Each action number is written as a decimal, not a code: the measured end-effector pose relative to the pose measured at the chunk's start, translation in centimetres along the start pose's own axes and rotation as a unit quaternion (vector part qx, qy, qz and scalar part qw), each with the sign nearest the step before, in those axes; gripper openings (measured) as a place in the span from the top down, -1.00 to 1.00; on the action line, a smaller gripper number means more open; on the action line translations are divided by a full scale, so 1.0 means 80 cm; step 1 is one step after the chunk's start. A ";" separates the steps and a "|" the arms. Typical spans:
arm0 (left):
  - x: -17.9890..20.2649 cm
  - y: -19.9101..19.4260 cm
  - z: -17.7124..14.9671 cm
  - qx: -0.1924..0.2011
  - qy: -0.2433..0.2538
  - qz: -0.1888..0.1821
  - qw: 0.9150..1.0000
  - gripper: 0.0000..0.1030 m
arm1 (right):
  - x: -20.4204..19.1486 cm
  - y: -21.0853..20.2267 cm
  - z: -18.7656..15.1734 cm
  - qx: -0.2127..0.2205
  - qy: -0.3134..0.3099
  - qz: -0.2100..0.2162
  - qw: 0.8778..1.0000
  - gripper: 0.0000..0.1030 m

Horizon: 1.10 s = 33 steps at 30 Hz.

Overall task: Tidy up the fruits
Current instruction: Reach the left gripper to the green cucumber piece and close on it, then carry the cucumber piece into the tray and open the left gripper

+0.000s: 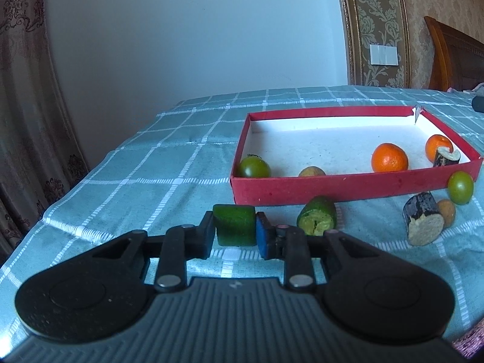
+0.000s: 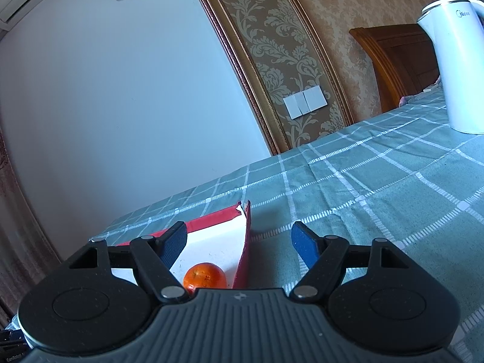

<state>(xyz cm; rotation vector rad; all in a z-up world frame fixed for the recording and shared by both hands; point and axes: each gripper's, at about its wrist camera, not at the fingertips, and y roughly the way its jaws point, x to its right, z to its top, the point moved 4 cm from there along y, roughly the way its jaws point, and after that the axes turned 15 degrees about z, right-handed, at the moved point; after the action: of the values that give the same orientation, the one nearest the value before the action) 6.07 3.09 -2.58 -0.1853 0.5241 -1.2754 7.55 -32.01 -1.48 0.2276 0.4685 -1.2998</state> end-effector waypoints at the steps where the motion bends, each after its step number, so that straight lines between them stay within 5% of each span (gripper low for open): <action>1: 0.001 -0.001 0.001 0.000 -0.001 -0.002 1.000 0.49 | 0.000 0.000 0.000 0.000 0.000 0.000 1.000 -0.47; 19: 0.027 -0.003 0.041 0.007 -0.004 -0.004 1.000 0.49 | 0.001 0.003 -0.002 -0.001 -0.001 0.000 1.000 -0.47; 33: 0.042 0.048 0.080 -0.004 -0.012 0.003 1.000 0.49 | 0.001 0.004 -0.003 -0.003 -0.001 0.001 1.000 -0.47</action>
<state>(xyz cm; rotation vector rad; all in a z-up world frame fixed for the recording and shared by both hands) 13.06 0.09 0.51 -0.2061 0.5088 -1.2636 7.82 -31.89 -1.71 0.2224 0.4699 -1.2975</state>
